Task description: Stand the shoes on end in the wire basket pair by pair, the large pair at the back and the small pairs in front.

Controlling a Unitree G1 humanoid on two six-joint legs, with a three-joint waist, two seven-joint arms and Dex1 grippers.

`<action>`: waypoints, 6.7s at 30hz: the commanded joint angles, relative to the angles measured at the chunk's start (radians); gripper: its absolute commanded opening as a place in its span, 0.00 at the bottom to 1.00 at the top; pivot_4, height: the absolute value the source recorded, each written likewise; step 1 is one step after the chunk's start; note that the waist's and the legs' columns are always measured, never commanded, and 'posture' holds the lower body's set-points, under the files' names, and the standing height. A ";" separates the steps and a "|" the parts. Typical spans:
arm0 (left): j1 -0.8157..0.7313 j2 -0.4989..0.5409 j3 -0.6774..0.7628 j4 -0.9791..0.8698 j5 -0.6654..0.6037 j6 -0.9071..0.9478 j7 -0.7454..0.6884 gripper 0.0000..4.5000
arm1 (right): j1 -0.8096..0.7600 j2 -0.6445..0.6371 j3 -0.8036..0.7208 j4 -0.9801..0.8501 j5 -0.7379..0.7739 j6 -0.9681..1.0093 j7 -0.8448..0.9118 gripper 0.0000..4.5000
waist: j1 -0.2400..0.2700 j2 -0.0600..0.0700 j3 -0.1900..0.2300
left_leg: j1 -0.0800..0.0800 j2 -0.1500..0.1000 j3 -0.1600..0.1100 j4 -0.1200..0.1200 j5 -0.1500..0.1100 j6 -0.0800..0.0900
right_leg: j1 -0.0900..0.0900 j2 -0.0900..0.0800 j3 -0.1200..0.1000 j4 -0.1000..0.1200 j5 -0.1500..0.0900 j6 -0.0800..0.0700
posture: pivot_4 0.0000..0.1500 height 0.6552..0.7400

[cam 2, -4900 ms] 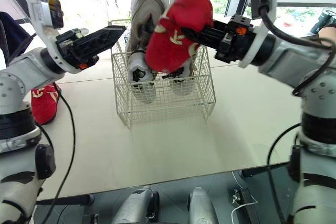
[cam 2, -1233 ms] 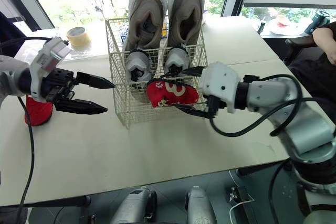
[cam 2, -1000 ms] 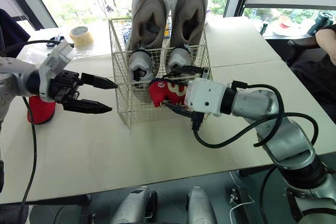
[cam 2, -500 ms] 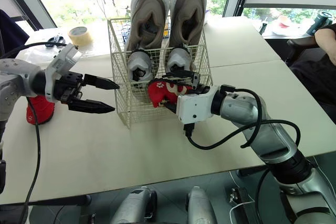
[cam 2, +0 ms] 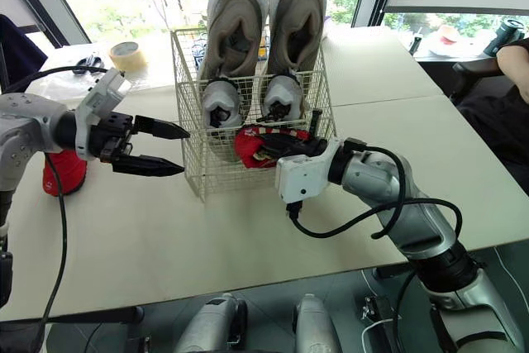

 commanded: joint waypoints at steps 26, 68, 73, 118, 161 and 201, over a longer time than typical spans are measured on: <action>-0.115 -0.080 -0.062 0.121 0.103 -0.132 -0.016 1.00 | 0.389 0.424 -0.262 -0.235 -0.011 0.304 -0.479 0.01 | 0.022 0.000 -0.001 | 0.013 -0.002 -0.003 0.000 -0.004 0.007 | 0.015 0.000 -0.002 -0.002 0.000 0.000 | 1.00 1.00; -0.036 -0.061 0.239 0.121 0.108 0.009 0.498 1.00 | 0.006 -0.388 -0.698 -0.192 1.203 0.939 0.266 0.99 | -0.003 0.002 0.001 | 0.022 0.001 -0.002 -0.004 -0.006 0.011 | 0.023 0.000 -0.001 -0.006 0.000 0.000 | 1.00 1.00; -0.096 -0.029 0.260 0.302 0.265 0.044 0.787 1.00 | -0.348 -0.379 -0.502 -0.018 1.329 0.980 0.312 0.99 | -0.003 0.001 0.002 | 0.021 0.001 -0.001 -0.006 -0.006 0.010 | 0.021 -0.001 -0.001 -0.007 0.000 0.000 | 1.00 1.00; -0.249 0.130 0.116 1.305 0.646 -0.293 0.671 1.00 | -0.349 -0.354 -0.497 -0.066 1.433 0.984 0.153 0.99 | -0.003 -0.003 0.000 | 0.003 -0.001 0.002 -0.001 -0.006 0.010 | 0.001 -0.004 -0.002 0.000 0.000 0.000 | 1.00 1.00; -0.087 -0.293 0.502 -0.349 -0.135 0.365 0.979 0.01 | -0.393 -0.282 -0.305 0.159 1.120 0.813 0.338 1.00 | -0.003 -0.008 -0.001 | 0.000 -0.001 0.002 -0.001 -0.001 0.001 | -0.005 -0.003 0.000 0.002 0.001 0.000 | 1.00 1.00; 0.400 -0.787 0.081 -0.500 0.288 -0.896 1.033 0.01 | -0.392 -0.171 -0.171 0.384 0.743 0.623 0.536 1.00 | 0.004 -0.007 -0.001 | 0.000 -0.002 0.002 -0.001 0.000 0.000 | -0.001 -0.004 -0.001 -0.002 0.002 -0.001 | 1.00 1.00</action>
